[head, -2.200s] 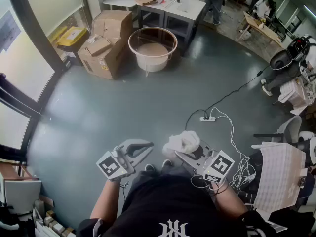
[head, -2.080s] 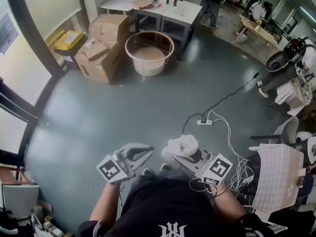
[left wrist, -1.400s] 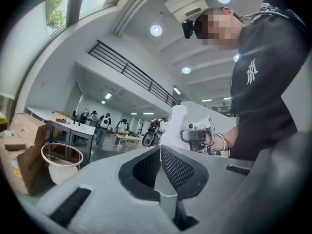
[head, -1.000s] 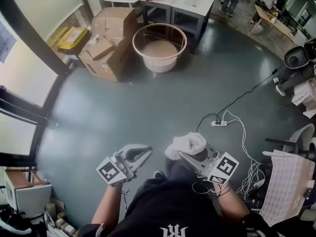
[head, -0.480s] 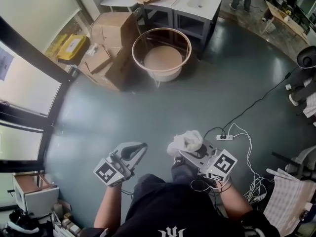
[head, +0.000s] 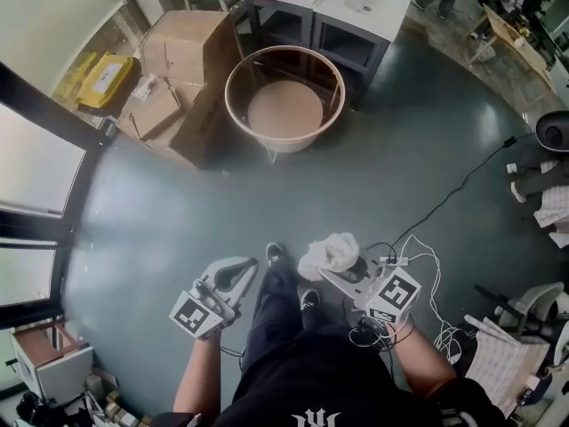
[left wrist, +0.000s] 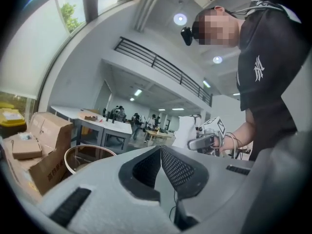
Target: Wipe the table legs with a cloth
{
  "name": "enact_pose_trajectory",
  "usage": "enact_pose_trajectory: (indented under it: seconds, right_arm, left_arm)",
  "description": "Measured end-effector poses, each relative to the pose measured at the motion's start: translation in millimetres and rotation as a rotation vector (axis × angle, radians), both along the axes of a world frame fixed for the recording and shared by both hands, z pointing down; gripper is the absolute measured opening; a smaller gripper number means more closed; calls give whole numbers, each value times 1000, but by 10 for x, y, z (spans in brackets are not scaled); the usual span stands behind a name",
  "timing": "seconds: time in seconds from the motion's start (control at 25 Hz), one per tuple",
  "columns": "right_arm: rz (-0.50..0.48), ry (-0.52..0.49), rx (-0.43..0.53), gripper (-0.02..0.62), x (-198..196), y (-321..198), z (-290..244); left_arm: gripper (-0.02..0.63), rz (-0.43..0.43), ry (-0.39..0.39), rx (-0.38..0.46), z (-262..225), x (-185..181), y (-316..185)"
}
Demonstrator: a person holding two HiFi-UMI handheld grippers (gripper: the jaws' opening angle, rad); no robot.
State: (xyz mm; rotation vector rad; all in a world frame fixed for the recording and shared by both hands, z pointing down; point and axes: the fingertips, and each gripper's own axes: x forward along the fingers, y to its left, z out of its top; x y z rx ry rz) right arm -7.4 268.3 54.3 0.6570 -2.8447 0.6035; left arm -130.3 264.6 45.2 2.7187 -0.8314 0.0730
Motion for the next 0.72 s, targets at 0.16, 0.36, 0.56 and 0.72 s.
enact_pose_trajectory:
  seconds: [0.16, 0.36, 0.56, 0.72]
  right_arm:
    - [60, 38, -51, 83, -80, -728, 188]
    - [103, 49, -67, 83, -134, -1572, 281]
    - [65, 72, -61, 83, -55, -2158, 613]
    - [-21, 73, -73, 83, 199, -2478, 1011]
  left_arm:
    - [5, -2, 25, -37, 310, -170, -713]
    - [5, -18, 10, -49, 609, -300, -1469]
    - [5, -93, 13, -65, 936, -192, -2005]
    - [5, -205, -7, -79, 1302, 54, -2286]
